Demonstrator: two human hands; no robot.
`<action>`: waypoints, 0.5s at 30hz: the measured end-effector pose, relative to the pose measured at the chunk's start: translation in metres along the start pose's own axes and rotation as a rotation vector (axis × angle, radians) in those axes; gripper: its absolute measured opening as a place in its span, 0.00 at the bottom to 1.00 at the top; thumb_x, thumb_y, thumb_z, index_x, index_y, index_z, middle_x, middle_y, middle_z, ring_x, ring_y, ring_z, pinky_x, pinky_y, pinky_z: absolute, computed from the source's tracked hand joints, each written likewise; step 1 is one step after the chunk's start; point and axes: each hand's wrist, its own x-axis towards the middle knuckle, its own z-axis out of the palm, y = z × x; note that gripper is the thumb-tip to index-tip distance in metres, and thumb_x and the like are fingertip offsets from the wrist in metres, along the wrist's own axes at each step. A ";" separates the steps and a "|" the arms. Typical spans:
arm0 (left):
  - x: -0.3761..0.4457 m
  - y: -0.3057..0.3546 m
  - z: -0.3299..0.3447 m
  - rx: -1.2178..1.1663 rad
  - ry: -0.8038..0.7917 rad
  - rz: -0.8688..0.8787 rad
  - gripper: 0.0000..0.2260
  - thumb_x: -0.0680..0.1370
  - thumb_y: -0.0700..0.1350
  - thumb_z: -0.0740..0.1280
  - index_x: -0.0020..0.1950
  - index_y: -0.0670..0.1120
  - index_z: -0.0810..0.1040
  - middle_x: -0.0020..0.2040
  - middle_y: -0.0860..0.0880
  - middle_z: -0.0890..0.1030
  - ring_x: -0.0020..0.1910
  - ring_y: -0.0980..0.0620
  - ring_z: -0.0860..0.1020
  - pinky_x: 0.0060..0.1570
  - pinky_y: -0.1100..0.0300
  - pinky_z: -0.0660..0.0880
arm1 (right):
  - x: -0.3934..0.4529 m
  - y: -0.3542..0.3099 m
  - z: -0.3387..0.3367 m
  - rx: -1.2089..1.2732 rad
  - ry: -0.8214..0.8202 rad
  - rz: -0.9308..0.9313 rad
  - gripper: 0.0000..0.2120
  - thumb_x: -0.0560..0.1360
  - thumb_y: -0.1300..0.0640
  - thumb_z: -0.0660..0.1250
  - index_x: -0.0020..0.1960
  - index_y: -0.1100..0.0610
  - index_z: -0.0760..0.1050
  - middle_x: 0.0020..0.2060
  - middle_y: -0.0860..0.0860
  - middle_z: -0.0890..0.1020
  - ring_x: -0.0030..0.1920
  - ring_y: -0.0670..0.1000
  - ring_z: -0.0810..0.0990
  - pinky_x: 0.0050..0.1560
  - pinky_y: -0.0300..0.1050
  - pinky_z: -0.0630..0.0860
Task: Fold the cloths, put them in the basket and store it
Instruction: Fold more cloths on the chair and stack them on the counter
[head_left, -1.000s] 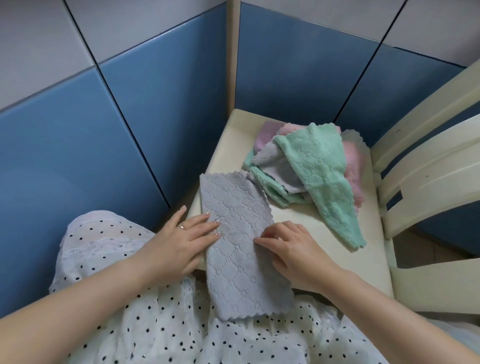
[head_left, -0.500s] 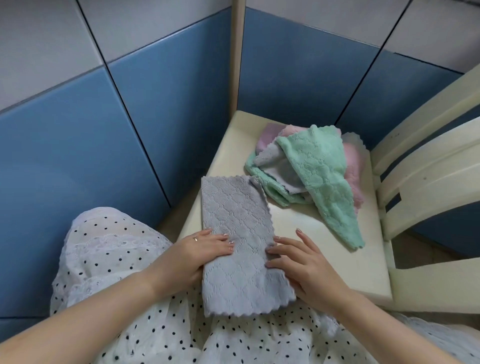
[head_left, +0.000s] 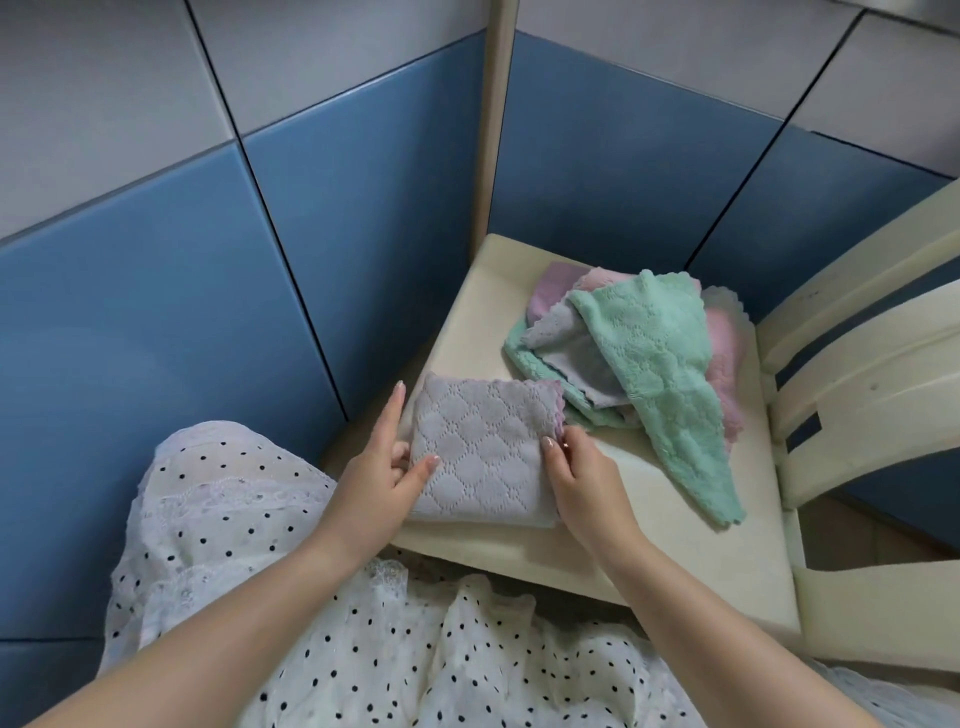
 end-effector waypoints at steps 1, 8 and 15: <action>0.002 -0.001 0.000 0.034 -0.009 -0.003 0.32 0.79 0.48 0.64 0.72 0.69 0.47 0.48 0.60 0.79 0.42 0.55 0.80 0.50 0.62 0.74 | 0.002 0.001 0.000 -0.014 0.003 0.017 0.08 0.80 0.52 0.56 0.44 0.52 0.69 0.36 0.44 0.76 0.39 0.48 0.74 0.36 0.37 0.66; 0.011 0.003 -0.001 0.207 -0.024 -0.049 0.21 0.79 0.47 0.64 0.72 0.54 0.66 0.62 0.56 0.74 0.59 0.57 0.73 0.61 0.61 0.68 | 0.015 -0.004 0.001 -0.016 -0.025 0.122 0.08 0.79 0.52 0.59 0.47 0.55 0.73 0.41 0.50 0.80 0.43 0.52 0.76 0.42 0.53 0.76; 0.019 0.011 -0.008 0.298 -0.097 -0.144 0.24 0.77 0.51 0.65 0.72 0.51 0.66 0.65 0.52 0.73 0.62 0.53 0.73 0.60 0.60 0.69 | 0.022 -0.003 0.000 -0.038 -0.025 0.167 0.12 0.78 0.51 0.61 0.59 0.54 0.70 0.43 0.50 0.82 0.42 0.55 0.80 0.43 0.54 0.78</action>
